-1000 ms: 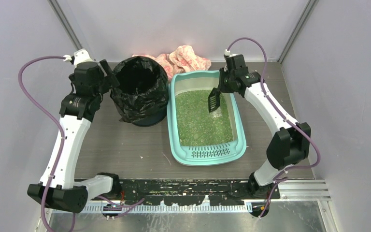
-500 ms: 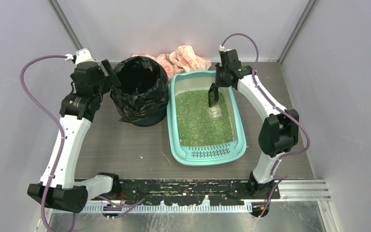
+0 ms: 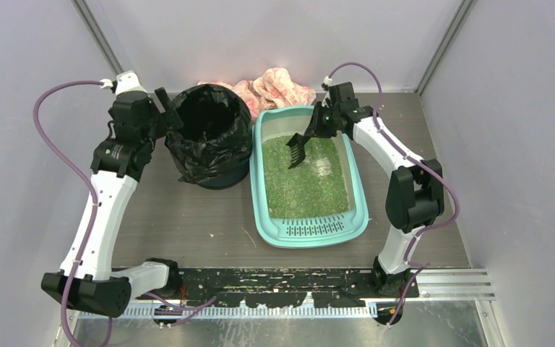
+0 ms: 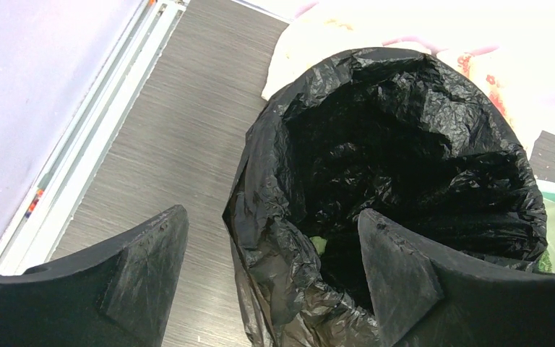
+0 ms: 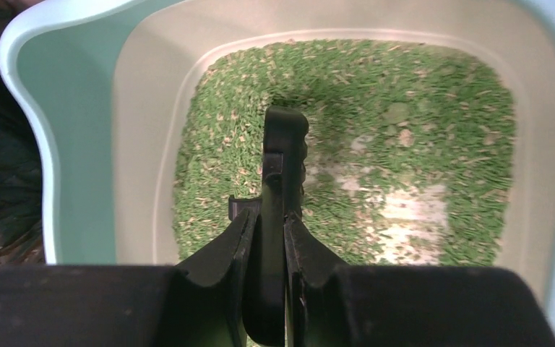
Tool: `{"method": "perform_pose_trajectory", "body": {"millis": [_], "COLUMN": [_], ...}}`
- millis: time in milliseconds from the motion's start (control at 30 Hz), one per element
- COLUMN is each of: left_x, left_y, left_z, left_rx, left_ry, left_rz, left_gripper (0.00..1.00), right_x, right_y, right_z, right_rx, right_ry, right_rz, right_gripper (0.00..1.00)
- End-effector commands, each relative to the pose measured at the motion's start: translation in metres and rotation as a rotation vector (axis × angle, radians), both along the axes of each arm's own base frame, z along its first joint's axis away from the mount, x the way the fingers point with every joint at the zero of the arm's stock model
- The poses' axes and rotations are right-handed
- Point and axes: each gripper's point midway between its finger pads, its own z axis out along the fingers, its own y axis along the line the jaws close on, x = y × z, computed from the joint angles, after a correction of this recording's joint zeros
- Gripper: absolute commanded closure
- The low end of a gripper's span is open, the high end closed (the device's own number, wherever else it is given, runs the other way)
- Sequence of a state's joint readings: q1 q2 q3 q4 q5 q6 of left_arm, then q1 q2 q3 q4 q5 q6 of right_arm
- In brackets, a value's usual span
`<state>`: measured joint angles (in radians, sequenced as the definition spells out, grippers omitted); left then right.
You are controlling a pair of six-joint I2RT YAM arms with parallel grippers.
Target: Clean the litter box
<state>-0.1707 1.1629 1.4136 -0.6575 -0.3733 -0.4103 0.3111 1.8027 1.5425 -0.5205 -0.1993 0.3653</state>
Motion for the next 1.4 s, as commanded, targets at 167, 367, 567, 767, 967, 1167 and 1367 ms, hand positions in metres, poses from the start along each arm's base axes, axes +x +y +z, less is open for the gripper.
{"method": "perform_pose_trajectory", "body": {"millis": [167, 367, 567, 767, 967, 1167, 1367], "left_x": [0.011, 0.013, 0.016, 0.019, 0.02, 0.021, 0.022], "left_y": [-0.01, -0.012, -0.016, -0.021, -0.025, -0.026, -0.025], "left_z": [0.025, 0.025, 0.023, 0.025, 0.024, 0.027, 0.027], "left_rx": [-0.011, -0.014, -0.015, -0.009, -0.008, -0.006, 0.0], "left_ry": [-0.083, -0.083, -0.079, -0.081, -0.082, -0.09, -0.092], "left_rz": [-0.039, -0.045, -0.058, -0.07, -0.083, -0.084, -0.083], "left_gripper": [0.13, 0.13, 0.13, 0.13, 0.13, 0.13, 0.13], "right_x": [-0.014, -0.027, -0.044, -0.038, -0.032, -0.028, -0.029], "right_y": [0.045, 0.063, 0.075, 0.07, 0.06, 0.052, 0.044], "right_z": [-0.025, -0.034, -0.04, -0.007, 0.025, 0.048, 0.062], "right_rx": [0.212, 0.295, 0.394, 0.529, 0.553, 0.542, 0.51], "right_ry": [0.093, 0.142, 0.205, 0.148, 0.082, 0.037, 0.005], "right_rz": [0.145, 0.245, 0.314, 0.275, 0.271, 0.264, 0.261], "right_gripper": [0.99, 0.99, 0.99, 0.99, 0.99, 0.99, 0.99]}}
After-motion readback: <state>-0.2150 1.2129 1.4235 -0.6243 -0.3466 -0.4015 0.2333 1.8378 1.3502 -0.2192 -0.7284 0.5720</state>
